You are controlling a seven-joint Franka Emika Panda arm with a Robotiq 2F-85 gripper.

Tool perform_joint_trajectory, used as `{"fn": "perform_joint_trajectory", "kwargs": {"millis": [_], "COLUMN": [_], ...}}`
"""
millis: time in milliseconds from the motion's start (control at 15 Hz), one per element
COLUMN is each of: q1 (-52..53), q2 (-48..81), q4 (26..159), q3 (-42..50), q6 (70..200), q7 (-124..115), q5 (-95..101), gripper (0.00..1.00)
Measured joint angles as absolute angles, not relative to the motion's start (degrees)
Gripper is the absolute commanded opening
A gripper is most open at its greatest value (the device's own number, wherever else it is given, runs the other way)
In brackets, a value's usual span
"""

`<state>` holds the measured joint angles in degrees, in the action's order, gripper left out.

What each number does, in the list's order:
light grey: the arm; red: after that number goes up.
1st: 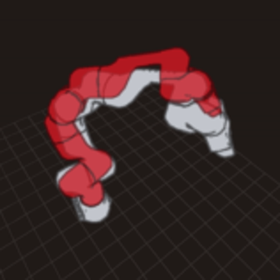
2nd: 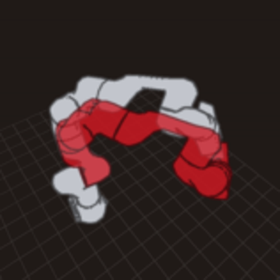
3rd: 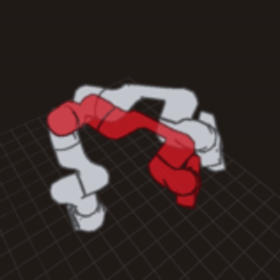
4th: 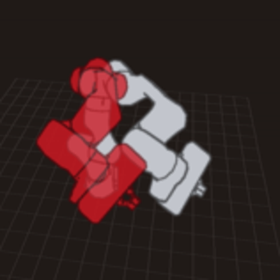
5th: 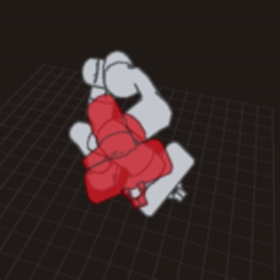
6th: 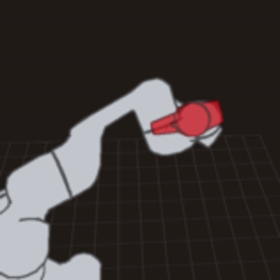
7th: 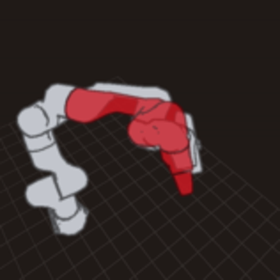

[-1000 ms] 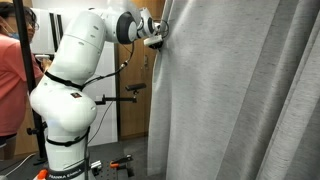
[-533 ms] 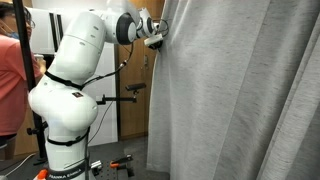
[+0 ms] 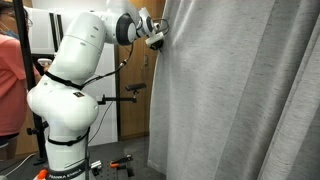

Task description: Slide the curtain to the left

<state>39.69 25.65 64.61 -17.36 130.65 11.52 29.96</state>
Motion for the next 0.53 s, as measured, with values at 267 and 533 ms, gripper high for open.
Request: {"fn": "perform_joint_trajectory", "kwargs": {"millis": [267,533], "q1": [41.25,43.4], "q2": [25.65,25.65], "q4": [63.91,63.2], "q3": [-15.72,-13.99], "q6": [125.95,121.04], "q7": [7.86,0.93], "q5": [35.15,39.33], "gripper": [0.01,0.01]}}
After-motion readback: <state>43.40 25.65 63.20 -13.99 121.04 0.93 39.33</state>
